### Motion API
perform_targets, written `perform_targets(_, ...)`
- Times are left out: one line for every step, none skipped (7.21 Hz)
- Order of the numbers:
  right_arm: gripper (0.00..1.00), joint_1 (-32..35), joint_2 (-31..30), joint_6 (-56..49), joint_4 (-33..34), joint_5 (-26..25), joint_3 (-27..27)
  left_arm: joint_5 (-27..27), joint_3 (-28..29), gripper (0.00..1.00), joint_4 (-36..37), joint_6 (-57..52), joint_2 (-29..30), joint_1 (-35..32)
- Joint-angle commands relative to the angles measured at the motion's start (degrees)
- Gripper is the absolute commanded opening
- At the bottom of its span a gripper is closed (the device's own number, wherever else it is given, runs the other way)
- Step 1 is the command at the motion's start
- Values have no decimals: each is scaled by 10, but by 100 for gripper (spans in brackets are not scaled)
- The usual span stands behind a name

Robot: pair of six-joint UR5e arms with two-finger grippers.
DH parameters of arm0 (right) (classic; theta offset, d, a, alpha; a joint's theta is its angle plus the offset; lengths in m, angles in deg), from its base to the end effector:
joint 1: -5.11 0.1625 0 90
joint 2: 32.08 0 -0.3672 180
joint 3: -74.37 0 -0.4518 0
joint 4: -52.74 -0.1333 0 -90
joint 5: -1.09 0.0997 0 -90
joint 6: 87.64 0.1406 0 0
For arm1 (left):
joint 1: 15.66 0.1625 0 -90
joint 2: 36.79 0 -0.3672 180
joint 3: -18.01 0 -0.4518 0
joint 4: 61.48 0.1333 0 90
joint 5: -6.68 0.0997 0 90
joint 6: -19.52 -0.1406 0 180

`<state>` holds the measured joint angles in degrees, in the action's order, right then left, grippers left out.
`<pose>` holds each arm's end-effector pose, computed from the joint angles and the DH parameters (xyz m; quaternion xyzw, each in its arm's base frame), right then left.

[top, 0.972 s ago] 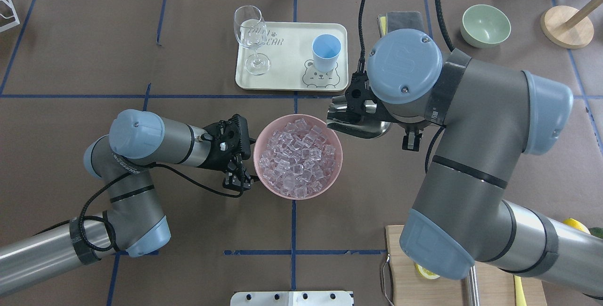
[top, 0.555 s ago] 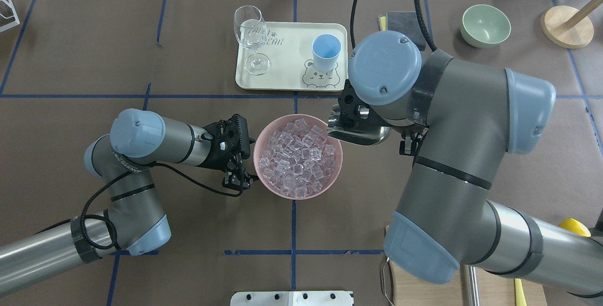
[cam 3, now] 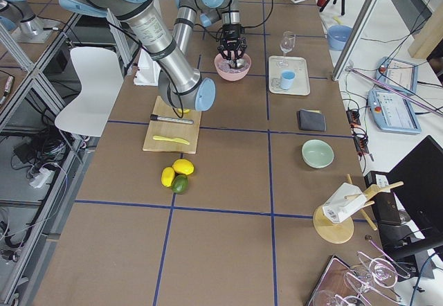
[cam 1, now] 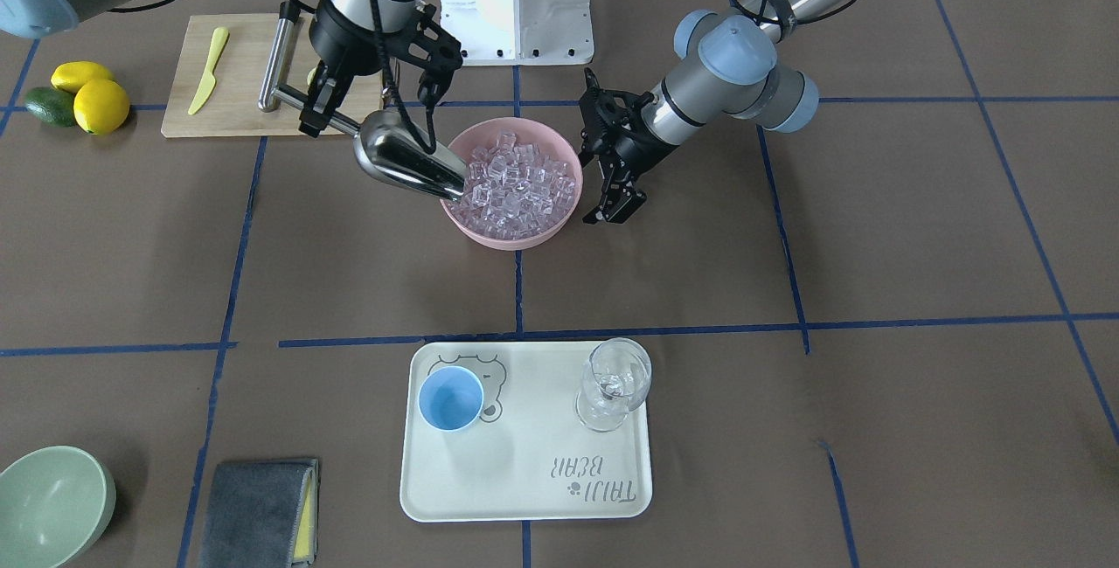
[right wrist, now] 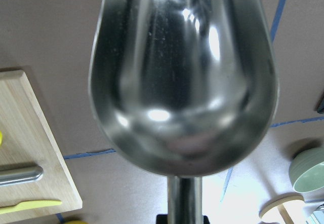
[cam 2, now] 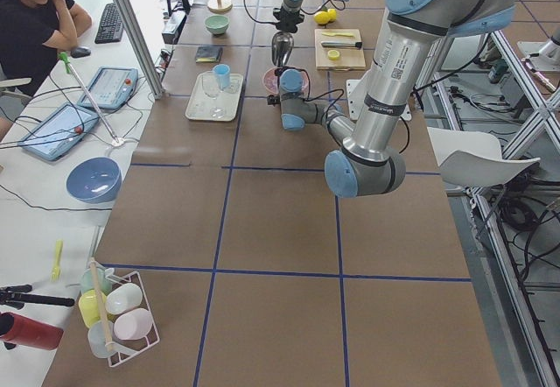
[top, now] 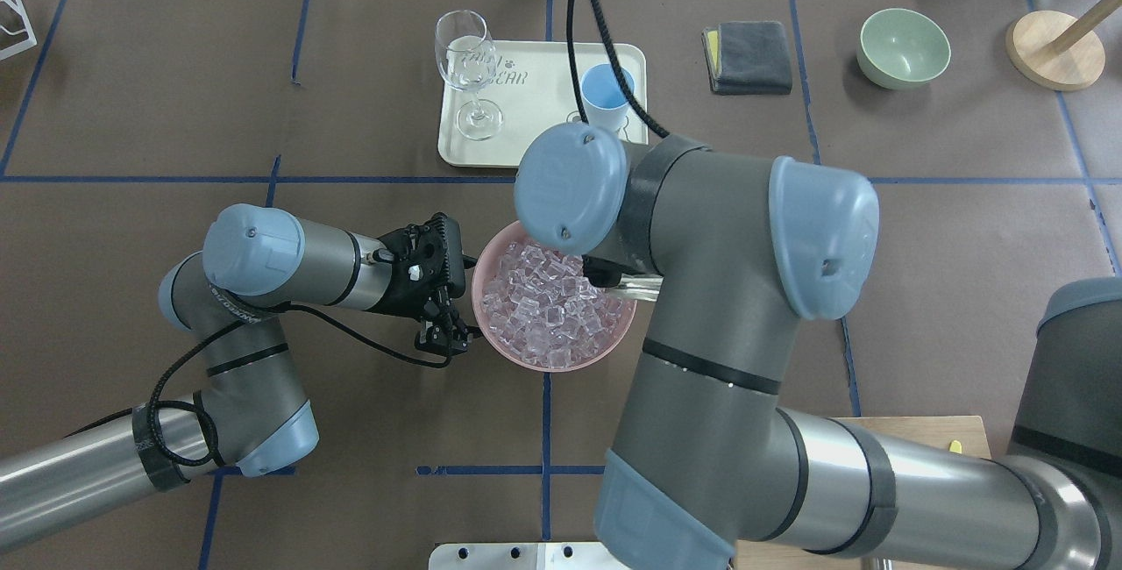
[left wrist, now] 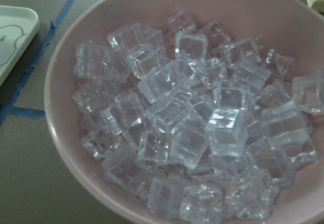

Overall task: Put ice in cup with scoop
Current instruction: 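Push the scoop into the ice with the right gripper, left holding the bowl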

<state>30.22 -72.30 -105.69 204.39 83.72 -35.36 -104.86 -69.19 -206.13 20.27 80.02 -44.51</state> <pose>-0.4396 -0.3731 0.1009 0.0882 0.0317 -0.6560 0.7489 0.5966 -0.4219 0.2344 0.4596 0.4442 0.4846 0.5972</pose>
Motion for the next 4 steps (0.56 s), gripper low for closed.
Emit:
perform_targets(0,-20,13,-1,45,-30,5,0,-1,100,-2,0,0,1)
perform_targets(0,-19,14,0,51,-31,8,-1,0,100,-3,0,0,1)
perform_targets(0,-19,15,-1,55,-32,9,-1,-1,100,-3,-1,0,1)
perform_targets(0,-19,15,-2,54,-35,13,-1,-1,100,-3,-1,0,1)
